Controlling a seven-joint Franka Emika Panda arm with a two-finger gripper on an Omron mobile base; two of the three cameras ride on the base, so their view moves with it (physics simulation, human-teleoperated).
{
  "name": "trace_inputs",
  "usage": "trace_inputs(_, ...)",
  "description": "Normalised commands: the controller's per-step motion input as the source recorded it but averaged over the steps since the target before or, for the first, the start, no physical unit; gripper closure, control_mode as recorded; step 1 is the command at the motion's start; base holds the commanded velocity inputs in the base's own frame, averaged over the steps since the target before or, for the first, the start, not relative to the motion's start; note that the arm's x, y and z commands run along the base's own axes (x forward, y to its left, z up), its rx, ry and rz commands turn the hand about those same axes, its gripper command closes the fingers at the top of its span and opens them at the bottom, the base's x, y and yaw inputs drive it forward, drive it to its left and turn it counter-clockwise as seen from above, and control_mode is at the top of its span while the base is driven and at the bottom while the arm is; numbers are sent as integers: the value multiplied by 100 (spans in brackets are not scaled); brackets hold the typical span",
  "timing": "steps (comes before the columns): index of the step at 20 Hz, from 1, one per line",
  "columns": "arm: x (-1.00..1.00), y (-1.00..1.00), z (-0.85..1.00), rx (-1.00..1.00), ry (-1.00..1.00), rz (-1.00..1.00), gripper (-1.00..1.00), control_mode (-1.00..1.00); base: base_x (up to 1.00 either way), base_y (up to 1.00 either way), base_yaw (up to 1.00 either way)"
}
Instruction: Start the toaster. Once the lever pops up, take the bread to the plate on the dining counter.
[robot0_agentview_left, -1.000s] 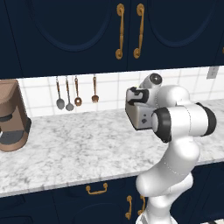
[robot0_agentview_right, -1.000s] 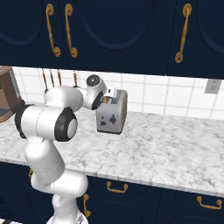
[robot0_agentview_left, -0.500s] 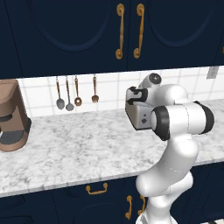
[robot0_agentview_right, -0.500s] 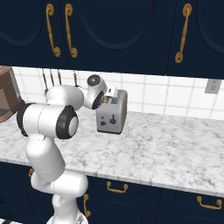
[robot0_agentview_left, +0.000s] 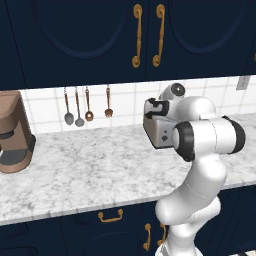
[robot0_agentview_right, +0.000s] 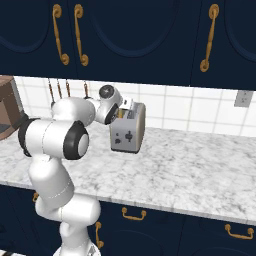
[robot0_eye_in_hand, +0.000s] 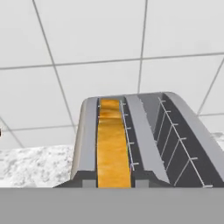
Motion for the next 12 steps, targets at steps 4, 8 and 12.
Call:
trace_inputs(4, -29, 0, 69, 0, -30, 0, 100, -100, 0, 0, 0)
trace_inputs(8, -79, 0, 57, 0, -27, 0, 100, -100, 0, 0, 0)
trace_inputs(12, -100, 0, 46, 0, -18, -2, 100, -100, 0, 0, 0)
